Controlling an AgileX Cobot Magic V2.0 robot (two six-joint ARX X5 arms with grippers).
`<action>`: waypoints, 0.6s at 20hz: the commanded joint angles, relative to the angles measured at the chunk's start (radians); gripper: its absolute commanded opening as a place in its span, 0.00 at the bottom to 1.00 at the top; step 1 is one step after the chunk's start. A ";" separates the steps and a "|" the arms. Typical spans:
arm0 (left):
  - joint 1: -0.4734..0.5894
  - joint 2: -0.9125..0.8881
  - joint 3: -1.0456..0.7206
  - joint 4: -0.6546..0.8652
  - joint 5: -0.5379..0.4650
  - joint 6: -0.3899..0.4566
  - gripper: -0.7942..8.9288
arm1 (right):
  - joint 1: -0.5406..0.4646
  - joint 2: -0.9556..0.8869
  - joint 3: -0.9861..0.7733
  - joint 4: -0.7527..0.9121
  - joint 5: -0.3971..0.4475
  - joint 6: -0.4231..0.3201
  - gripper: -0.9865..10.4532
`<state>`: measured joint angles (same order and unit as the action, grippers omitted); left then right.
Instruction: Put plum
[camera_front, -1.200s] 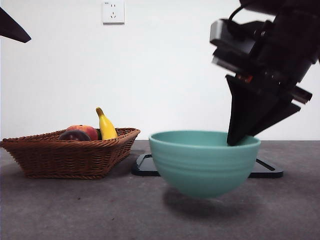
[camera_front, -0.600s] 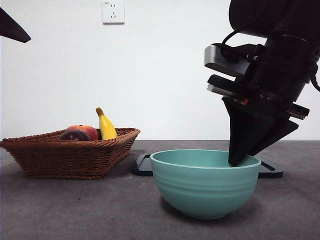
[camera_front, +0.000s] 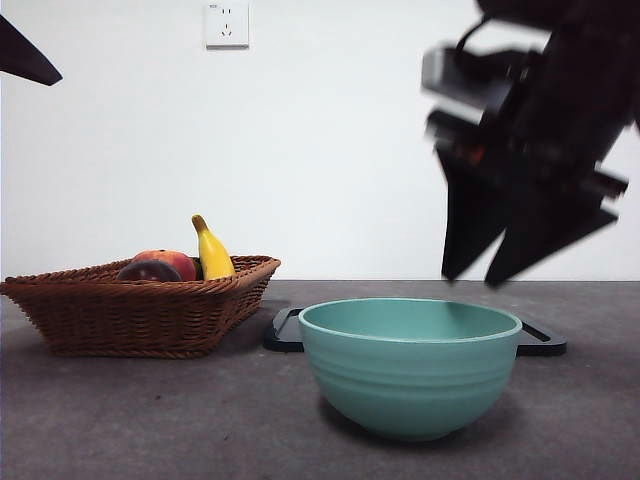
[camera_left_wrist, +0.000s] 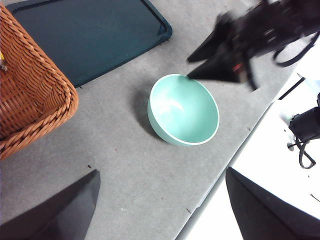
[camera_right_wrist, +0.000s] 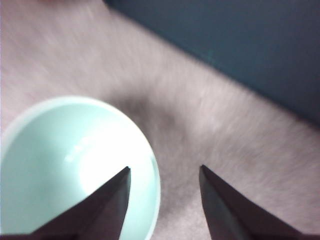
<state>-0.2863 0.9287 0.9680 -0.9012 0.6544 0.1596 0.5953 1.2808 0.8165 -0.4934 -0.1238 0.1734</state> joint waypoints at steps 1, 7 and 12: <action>-0.004 0.006 0.024 0.005 0.005 0.013 0.49 | 0.002 -0.068 0.026 -0.017 -0.001 0.009 0.28; -0.004 0.006 0.024 0.003 0.005 0.012 0.50 | 0.003 -0.300 0.035 -0.105 -0.088 0.009 0.28; -0.004 0.006 0.024 0.003 0.005 0.011 0.50 | 0.003 -0.442 0.035 -0.189 -0.204 0.009 0.28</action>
<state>-0.2863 0.9287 0.9680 -0.9016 0.6544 0.1593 0.5926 0.8280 0.8352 -0.6880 -0.3271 0.1734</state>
